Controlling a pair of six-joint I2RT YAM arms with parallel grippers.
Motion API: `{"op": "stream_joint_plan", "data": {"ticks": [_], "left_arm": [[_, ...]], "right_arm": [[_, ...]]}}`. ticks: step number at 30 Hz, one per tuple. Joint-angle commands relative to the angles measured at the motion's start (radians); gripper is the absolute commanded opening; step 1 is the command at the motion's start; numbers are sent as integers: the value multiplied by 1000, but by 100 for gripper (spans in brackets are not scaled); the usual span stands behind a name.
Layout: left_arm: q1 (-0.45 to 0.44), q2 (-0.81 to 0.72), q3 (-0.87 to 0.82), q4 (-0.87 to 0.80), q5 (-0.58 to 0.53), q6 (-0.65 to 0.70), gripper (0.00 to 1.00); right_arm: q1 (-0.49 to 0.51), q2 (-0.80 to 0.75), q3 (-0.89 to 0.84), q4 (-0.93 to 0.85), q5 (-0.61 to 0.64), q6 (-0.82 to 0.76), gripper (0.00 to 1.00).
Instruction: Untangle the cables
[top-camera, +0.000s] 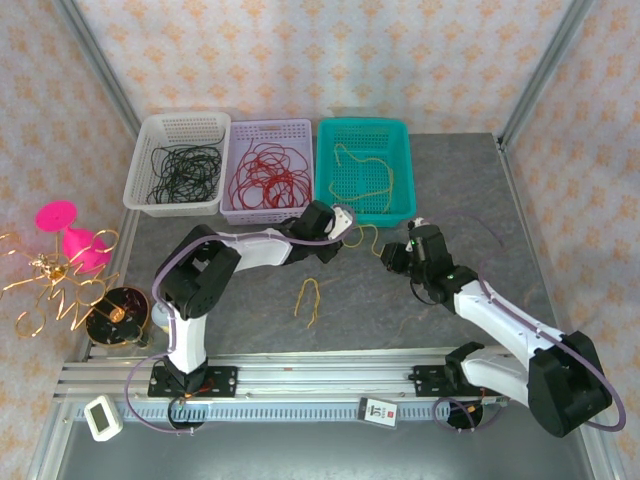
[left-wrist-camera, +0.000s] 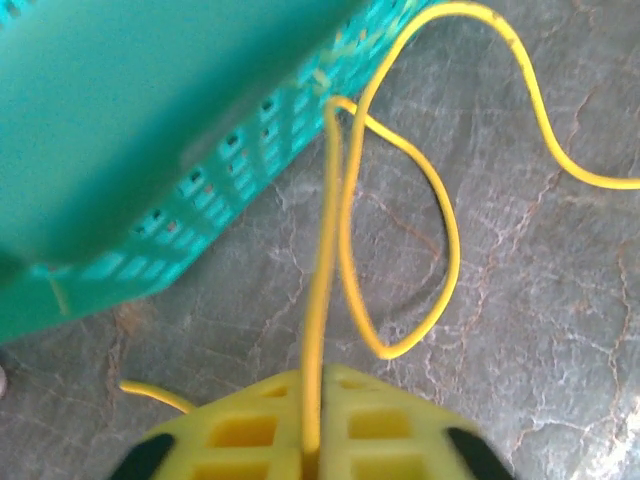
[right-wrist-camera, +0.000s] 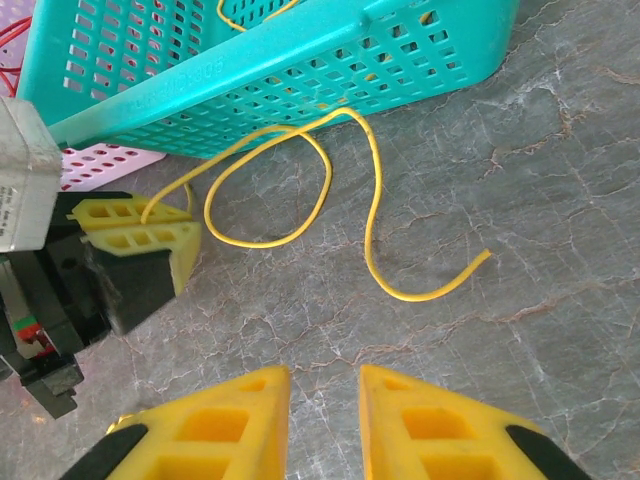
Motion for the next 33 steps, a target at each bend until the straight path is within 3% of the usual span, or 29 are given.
{"op": "stream_joint_plan", "data": {"ticks": [1, 4, 6, 9, 12, 14, 16, 19, 24, 28, 30, 33], "left_arm": [[-2, -85, -44, 85, 15, -1, 0], [-17, -170, -91, 117, 17, -11, 0], [-31, -222, -116, 126, -5, -18, 0], [-51, -301, -154, 141, -45, -38, 0], [-79, -378, -203, 201, -86, -64, 0], [-100, -416, -235, 251, -130, -63, 0], [-111, -435, -240, 264, -157, -57, 0], [-116, -451, -234, 266, -192, -53, 0], [-124, -468, -203, 242, -336, -69, 0], [-124, -498, -211, 280, -367, -118, 0], [-127, -515, -217, 304, -335, -142, 0], [-141, -537, -235, 356, -309, -161, 0]], "right_arm": [[-8, -15, -16, 17, 4, 9, 25], [-19, -32, -14, 15, 8, 33, 28], [-43, -46, -4, -10, 2, 97, 36], [-84, -81, 42, -39, -107, 259, 43], [-85, -134, 38, 88, -274, 460, 49], [-83, -172, 25, 145, -301, 575, 54], [-83, -188, 39, 128, -287, 559, 57], [-85, -186, 105, -45, -176, 427, 58], [-94, -222, 194, -216, -70, 314, 59], [-94, -278, 377, -489, 98, 180, 62], [-94, -308, 418, -537, 78, 170, 65], [-93, -331, 377, -472, -83, 254, 69]]}}
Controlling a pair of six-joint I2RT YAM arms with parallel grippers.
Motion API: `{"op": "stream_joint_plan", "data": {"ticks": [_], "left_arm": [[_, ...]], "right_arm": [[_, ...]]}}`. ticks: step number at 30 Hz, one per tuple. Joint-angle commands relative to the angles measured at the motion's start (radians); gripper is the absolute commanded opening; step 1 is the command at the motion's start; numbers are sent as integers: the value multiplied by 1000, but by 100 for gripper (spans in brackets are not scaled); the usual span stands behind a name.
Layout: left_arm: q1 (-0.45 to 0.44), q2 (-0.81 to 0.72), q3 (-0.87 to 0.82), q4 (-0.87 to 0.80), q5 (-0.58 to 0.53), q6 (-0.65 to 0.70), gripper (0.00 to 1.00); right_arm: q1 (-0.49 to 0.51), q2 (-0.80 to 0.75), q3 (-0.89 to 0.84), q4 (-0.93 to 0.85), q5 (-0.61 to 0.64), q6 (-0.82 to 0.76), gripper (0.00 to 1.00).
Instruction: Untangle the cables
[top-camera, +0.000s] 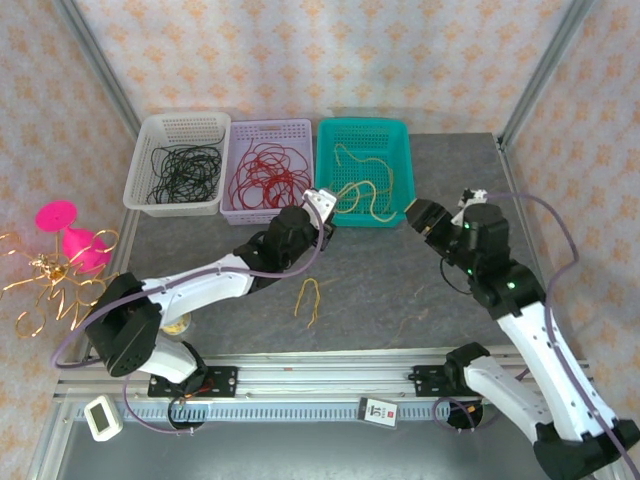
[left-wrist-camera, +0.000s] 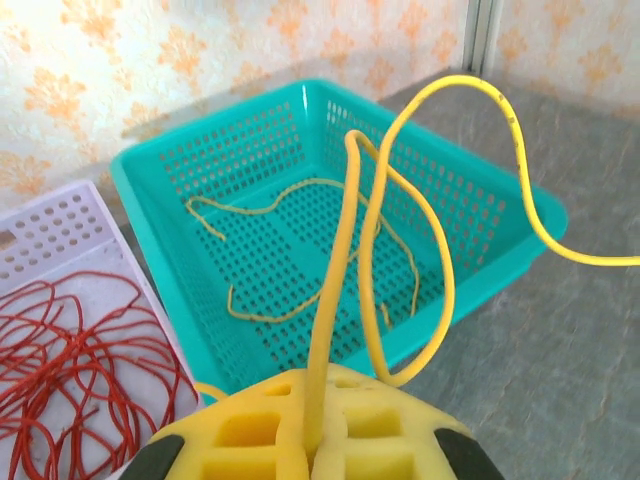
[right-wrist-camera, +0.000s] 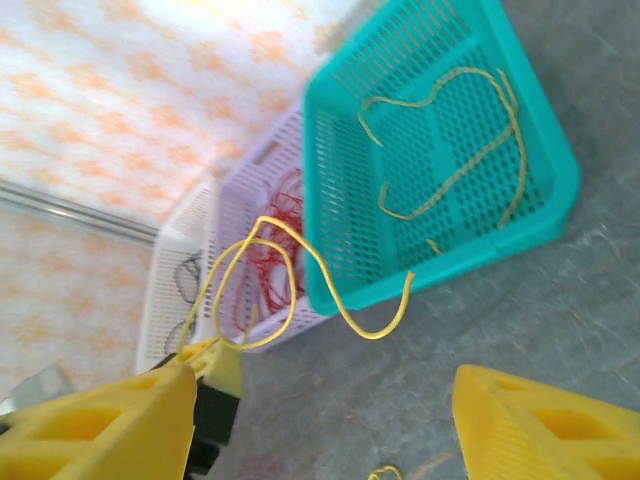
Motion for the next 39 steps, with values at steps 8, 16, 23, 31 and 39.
{"op": "stream_joint_plan", "data": {"ticks": [8, 16, 23, 31, 39], "left_arm": [[-54, -98, -27, 125, -40, -47, 0], [-61, -117, -33, 104, -25, -48, 0], [-61, -146, -54, 113, 11, -56, 0], [-61, -137, -41, 108, 11, -70, 0], [-61, -124, -37, 97, -5, -70, 0]], "right_arm": [[-5, 7, -230, 257, -193, 195, 71], [-4, 89, -255, 462, -216, 231, 66], [-6, 114, -235, 463, -191, 185, 53], [-18, 118, -221, 402, -190, 117, 44], [-31, 83, -208, 411, -200, 117, 46]]}}
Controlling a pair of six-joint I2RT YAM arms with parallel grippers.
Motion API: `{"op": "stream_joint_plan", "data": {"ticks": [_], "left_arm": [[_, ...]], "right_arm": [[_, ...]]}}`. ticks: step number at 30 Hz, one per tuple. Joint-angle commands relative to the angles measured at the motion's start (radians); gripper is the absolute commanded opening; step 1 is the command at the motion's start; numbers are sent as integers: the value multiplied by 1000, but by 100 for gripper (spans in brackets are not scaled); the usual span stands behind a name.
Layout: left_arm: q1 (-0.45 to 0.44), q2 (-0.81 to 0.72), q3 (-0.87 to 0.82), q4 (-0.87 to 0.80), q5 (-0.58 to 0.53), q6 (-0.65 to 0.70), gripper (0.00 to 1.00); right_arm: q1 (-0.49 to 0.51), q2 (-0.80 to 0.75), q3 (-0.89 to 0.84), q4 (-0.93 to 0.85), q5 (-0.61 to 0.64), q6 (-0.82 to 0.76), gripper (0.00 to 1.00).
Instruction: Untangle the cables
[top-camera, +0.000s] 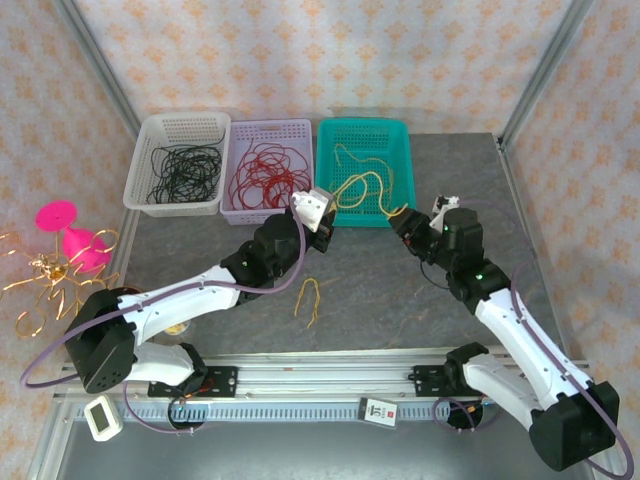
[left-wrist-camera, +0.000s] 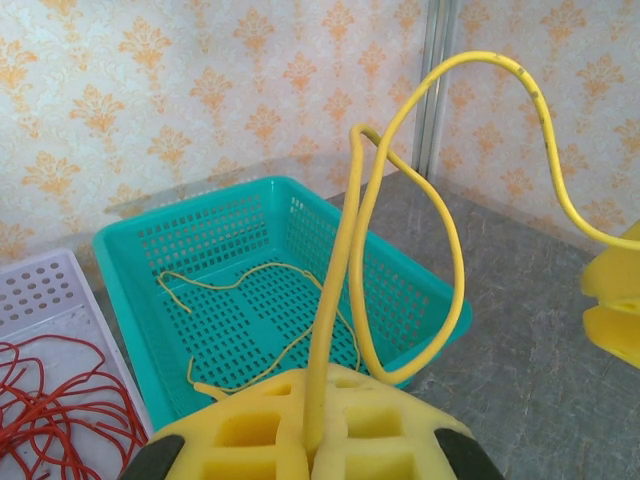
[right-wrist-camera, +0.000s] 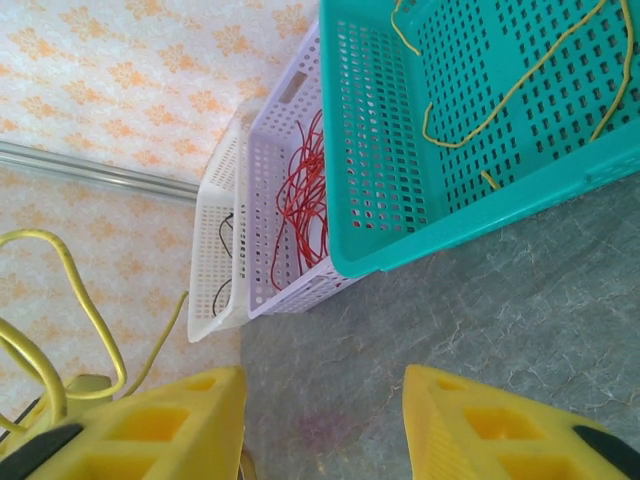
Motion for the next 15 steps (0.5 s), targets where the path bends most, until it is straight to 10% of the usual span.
{"op": "stream_joint_plan", "data": {"ticks": [1, 15], "left_arm": [[-8, 1, 15, 9, -15, -23, 0], [-8, 53, 74, -57, -63, -63, 0]], "right_arm": [[-7, -50, 55, 26, -8, -21, 46], [-7, -111, 185, -100, 80, -38, 64]]}}
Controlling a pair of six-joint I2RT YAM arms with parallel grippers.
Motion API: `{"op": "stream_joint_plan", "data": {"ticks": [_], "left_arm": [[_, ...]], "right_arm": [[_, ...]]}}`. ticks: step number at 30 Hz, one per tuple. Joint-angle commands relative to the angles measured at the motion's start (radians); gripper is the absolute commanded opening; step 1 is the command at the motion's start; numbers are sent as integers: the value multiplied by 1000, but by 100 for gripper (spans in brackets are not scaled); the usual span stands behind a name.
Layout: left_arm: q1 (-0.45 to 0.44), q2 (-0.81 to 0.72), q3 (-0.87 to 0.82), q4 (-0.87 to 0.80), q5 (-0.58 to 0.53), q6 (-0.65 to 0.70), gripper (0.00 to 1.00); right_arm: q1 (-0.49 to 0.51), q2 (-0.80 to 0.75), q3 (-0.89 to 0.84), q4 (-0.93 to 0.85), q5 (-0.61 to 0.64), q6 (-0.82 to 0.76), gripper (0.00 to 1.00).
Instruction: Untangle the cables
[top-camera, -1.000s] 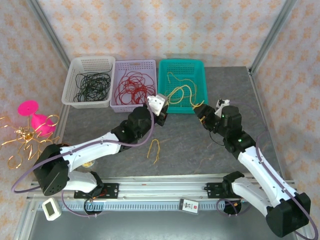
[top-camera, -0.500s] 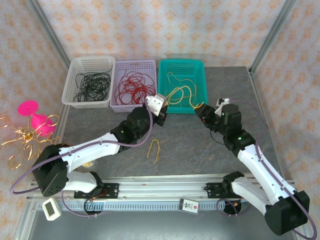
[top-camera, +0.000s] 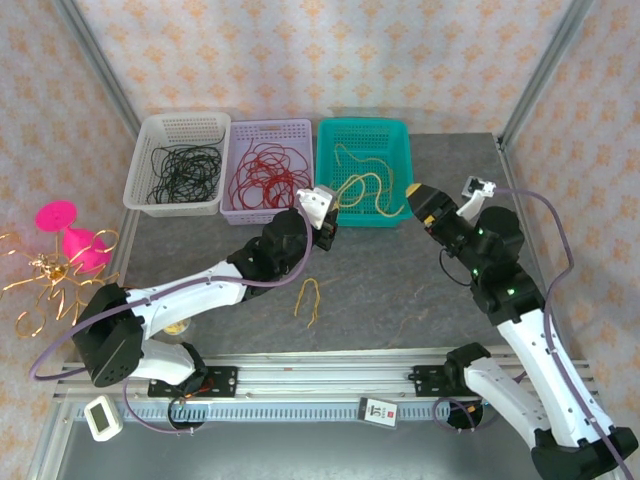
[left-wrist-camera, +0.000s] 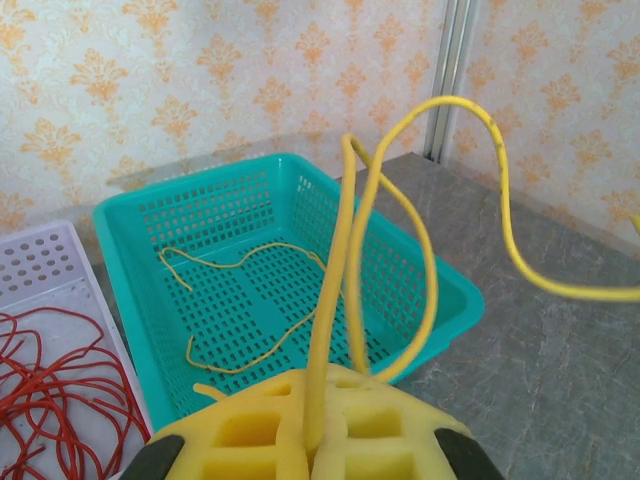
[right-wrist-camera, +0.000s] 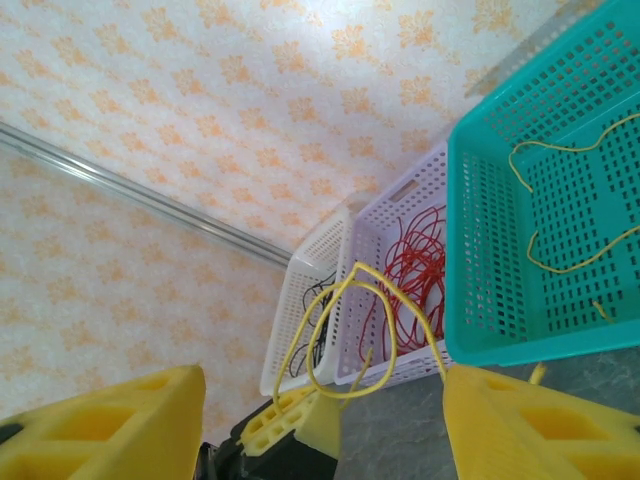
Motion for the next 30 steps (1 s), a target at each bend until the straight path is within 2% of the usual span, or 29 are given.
{"op": "stream_joint_plan", "data": {"ticks": [1, 5, 9, 11, 21, 25, 30], "left_arm": [[-6, 2, 29, -9, -31, -14, 0], [-6, -11, 17, 6, -19, -16, 0], [-6, -18, 9, 13, -5, -18, 0], [-6, -20, 5, 15, 1, -19, 0], [-6, -52, -20, 0, -30, -16, 0], [-6, -70, -40, -23, -71, -19, 0], [-3, -126, -97, -77, -145, -38, 0]], "right_arm": [[-4, 31, -7, -16, 2, 31, 65], [-3, 88, -54, -14, 2, 35, 63], [-2, 155, -128, 148, -147, 105, 52], [-1, 169, -141, 173, -144, 113, 45], [0, 170, -182, 153, 26, 41, 0], [-5, 185, -145, 107, 116, -50, 0], [-37, 223, 45, -38, 373, -270, 0]]}}
